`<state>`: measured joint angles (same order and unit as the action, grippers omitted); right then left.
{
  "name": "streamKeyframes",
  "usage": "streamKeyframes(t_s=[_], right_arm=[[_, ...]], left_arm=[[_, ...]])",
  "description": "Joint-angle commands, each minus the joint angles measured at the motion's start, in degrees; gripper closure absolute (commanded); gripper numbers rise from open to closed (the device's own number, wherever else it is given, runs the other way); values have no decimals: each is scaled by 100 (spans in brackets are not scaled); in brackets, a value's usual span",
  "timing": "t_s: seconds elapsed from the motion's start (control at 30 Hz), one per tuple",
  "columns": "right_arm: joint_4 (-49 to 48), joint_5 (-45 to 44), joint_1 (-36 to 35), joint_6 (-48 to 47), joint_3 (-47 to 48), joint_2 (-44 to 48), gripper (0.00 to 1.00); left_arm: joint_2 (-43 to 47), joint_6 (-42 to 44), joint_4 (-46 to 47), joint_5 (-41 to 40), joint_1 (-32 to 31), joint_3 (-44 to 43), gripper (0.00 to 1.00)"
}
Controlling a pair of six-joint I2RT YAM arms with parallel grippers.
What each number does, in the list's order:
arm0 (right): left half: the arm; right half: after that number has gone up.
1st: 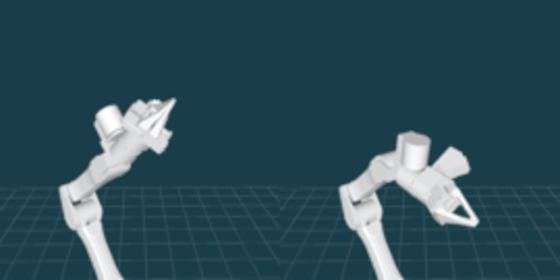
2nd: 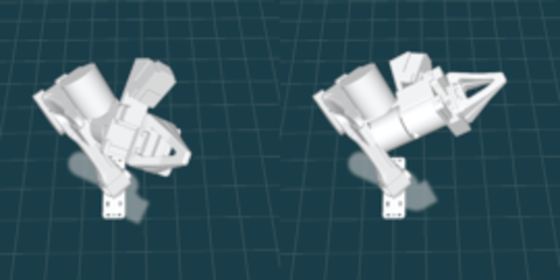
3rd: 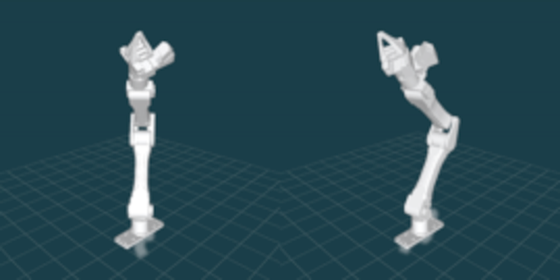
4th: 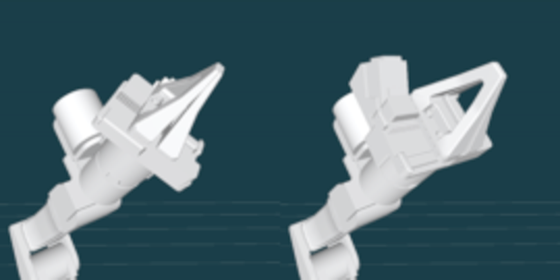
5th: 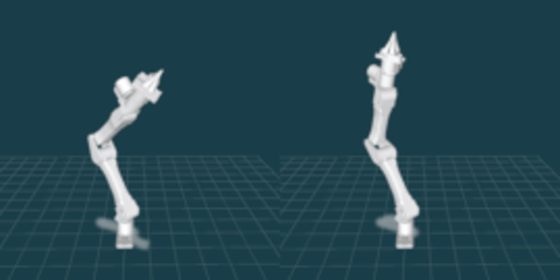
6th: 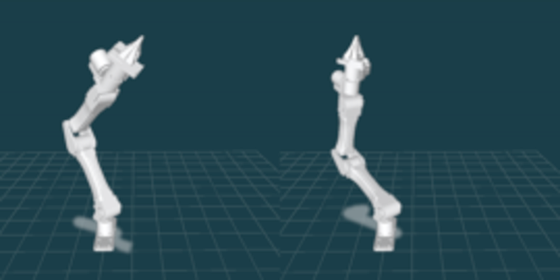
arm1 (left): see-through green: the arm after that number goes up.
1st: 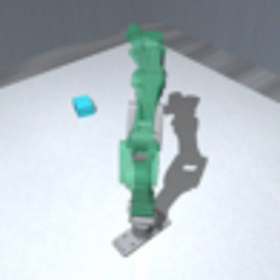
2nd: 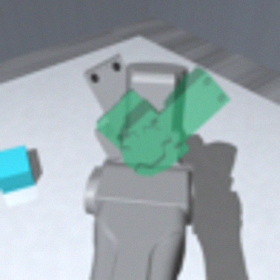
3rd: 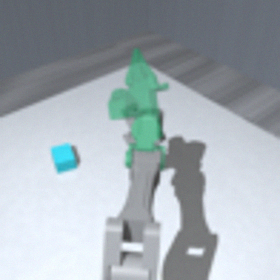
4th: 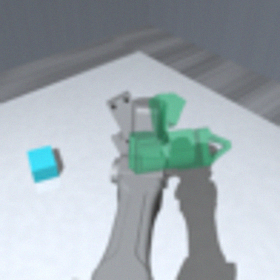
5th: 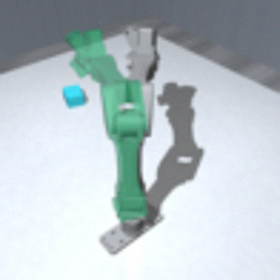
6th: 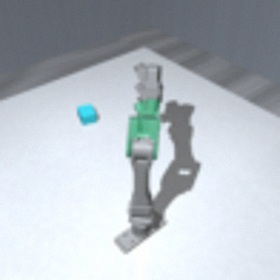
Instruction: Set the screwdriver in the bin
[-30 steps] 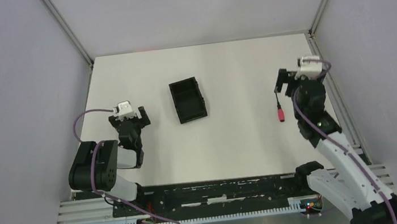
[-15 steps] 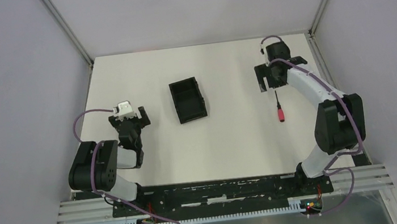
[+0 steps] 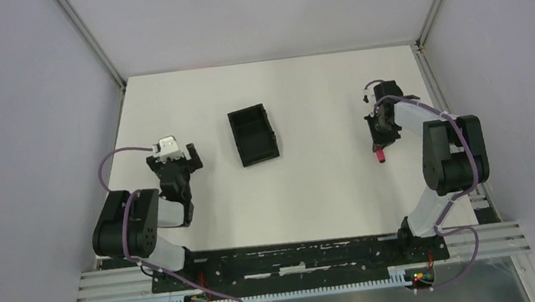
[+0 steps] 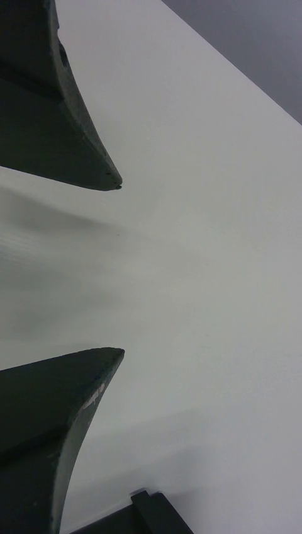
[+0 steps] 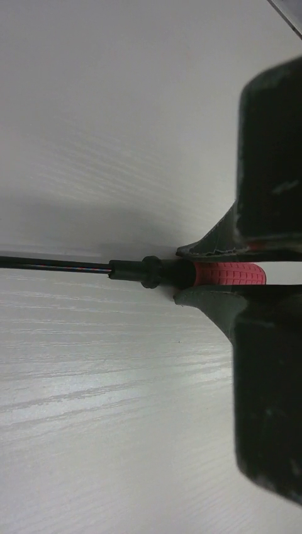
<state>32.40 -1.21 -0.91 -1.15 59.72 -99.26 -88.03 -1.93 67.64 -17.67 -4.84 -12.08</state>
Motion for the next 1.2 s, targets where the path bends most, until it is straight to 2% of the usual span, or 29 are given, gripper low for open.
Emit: streamKeyframes(t_s=[0.0, 0.2, 0.33, 0.43, 0.57, 0.77, 0.93, 1.17], right_arm=[[319, 8, 2, -76, 497, -111, 100], [1787, 388, -1, -234, 1855, -19, 100], [1867, 314, -7, 95, 2154, 27, 100], [1517, 512, -122, 595, 2074, 26, 100], [357, 732, -1068, 1335, 1809, 166, 100], [-1476, 1219, -2914, 2089, 2106, -308, 100], [-1728, 395, -3877, 1428, 3035, -1028, 100], [-1299, -547, -4346, 667, 4143, -2017, 100]], left_arm=[[-13, -79, 206, 5, 9, -93, 0], [-13, -79, 206, 9, 10, -93, 0], [-13, -78, 206, 9, 7, -93, 0], [-11, -74, 206, 7, 9, -93, 0], [-12, -75, 206, 7, 9, -93, 0], [-13, -76, 206, 3, 10, -93, 0], [-13, -77, 206, 3, 5, -94, 0], [-13, -79, 206, 8, 8, -94, 0]])
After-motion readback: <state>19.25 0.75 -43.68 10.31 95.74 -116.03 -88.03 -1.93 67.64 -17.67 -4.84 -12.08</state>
